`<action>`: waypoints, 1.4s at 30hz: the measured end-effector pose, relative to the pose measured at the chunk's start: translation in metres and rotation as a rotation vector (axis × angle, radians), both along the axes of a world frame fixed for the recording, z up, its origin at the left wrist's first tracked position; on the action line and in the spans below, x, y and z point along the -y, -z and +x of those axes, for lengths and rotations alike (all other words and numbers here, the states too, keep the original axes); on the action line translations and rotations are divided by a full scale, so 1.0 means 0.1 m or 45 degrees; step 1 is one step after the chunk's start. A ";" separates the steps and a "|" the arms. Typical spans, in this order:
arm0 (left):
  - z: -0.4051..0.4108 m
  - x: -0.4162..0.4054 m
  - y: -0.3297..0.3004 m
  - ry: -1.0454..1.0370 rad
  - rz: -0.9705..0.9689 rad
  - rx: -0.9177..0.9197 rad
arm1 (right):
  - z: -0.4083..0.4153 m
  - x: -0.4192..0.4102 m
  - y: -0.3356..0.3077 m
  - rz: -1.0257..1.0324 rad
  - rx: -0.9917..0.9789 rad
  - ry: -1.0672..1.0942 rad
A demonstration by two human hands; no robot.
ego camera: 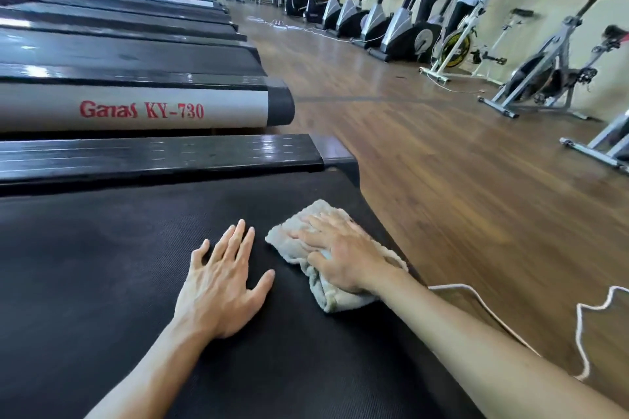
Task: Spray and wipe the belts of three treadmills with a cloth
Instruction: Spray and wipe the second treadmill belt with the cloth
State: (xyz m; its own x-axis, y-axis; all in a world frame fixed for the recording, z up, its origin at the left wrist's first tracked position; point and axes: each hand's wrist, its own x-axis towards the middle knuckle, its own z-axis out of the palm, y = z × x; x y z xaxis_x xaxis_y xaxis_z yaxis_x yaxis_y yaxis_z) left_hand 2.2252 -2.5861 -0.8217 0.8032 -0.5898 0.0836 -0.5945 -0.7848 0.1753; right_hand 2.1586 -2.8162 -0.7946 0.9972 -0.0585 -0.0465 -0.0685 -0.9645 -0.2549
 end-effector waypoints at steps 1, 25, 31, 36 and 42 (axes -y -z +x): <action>0.00 0.00 0.00 0.000 0.009 -0.006 | -0.13 0.02 -0.02 0.052 0.013 -0.087; 0.08 0.00 0.06 0.039 -0.028 -0.006 | 0.70 0.23 0.12 -0.003 0.031 0.089; 0.07 0.03 0.06 0.041 -0.040 0.012 | 0.58 0.60 0.01 -0.048 0.027 0.221; 0.08 0.02 0.07 0.039 -0.005 0.014 | 1.17 0.30 -0.04 -0.053 0.071 0.257; 0.09 0.02 0.08 0.048 -0.049 0.014 | 0.37 0.43 -0.06 0.082 0.042 0.018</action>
State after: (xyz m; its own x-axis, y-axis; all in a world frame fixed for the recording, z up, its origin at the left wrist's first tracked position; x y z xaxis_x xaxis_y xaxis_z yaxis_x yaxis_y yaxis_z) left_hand 2.2341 -2.5885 -0.8294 0.7793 -0.6158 0.1157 -0.6256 -0.7546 0.1980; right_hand 2.1952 -2.8590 -0.7884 0.9974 -0.0703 -0.0175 -0.0721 -0.9450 -0.3189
